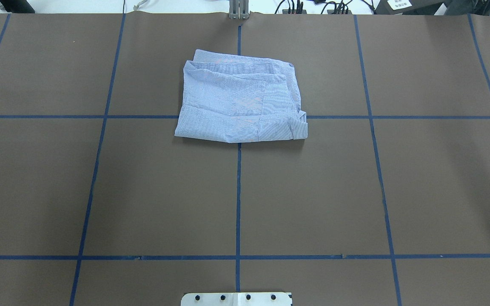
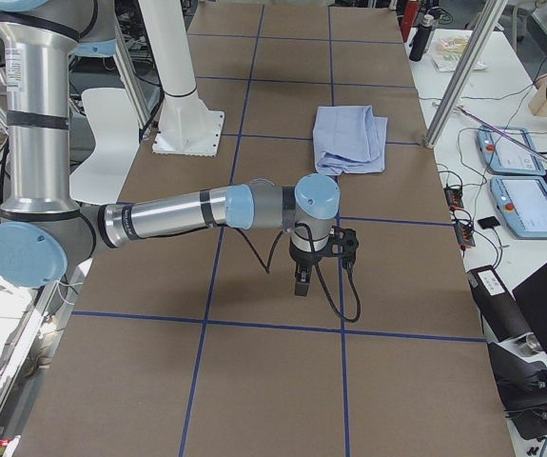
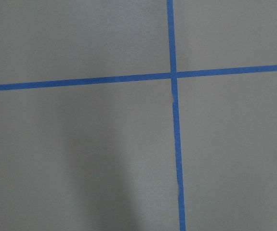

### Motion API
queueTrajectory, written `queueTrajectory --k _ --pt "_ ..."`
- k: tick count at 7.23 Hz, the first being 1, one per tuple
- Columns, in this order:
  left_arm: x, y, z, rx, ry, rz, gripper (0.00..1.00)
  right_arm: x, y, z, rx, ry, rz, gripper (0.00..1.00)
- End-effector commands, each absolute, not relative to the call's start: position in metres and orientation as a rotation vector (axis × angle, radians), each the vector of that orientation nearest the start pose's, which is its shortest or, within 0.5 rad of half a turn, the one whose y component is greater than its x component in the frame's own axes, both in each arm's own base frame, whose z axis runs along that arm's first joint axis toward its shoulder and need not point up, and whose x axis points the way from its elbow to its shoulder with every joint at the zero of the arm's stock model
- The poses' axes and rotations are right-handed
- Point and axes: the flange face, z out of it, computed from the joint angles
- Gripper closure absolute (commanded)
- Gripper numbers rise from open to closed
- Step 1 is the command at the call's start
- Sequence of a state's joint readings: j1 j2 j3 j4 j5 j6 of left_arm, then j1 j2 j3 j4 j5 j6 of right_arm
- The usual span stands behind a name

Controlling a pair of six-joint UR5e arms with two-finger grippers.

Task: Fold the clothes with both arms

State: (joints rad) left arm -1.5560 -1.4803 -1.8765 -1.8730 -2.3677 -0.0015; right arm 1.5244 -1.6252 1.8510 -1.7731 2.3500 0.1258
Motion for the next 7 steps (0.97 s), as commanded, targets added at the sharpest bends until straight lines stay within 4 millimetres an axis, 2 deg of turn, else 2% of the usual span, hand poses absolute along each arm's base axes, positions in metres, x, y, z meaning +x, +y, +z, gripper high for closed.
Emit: queueTrajectory --k 1,7 --pt "-0.055 -0.4667 0.5127 0.484 0.782 0.219 0.0 0.0421 -0.4624 0.5679 -0.047 -0.778 0.067 0.0" --pt "-0.0551 -0.4668 0.5136 0.483 0.781 0.218 0.0 0.0404 -0.4663 0.566 -0.042 -0.76 0.057 0.0"
